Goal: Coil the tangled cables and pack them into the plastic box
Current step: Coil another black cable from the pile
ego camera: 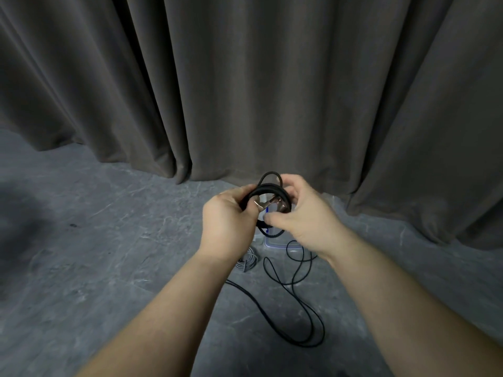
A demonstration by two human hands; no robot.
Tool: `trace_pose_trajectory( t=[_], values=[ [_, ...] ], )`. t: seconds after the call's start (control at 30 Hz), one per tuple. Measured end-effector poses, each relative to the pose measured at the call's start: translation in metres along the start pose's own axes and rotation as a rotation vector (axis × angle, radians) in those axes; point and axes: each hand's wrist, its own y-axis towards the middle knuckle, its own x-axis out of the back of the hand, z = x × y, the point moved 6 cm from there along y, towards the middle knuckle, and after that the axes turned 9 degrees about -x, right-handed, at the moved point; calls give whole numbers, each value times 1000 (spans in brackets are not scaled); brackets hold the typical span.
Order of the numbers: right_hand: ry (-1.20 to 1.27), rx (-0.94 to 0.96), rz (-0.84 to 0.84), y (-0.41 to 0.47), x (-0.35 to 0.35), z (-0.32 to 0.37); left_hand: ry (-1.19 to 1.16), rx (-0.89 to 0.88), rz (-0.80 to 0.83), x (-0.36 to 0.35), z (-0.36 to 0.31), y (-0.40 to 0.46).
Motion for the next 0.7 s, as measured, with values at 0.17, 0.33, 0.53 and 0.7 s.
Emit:
trace_pose_trajectory(
  t=[0.17, 0.33, 0.53, 0.7],
  values=[
    [-249, 104, -296, -1, 8, 4, -41, 25, 10, -4, -1, -5],
    [-300, 291, -476, -10, 17, 12, -79, 44, -16, -2, -5, -6],
    [-332, 716, -632, -25, 18, 22, 19, -28, -48, 3, -9, -5],
    [-54, 609, -506, -25, 20, 32, 185, -83, -75, 11, -5, 0]
  ],
)
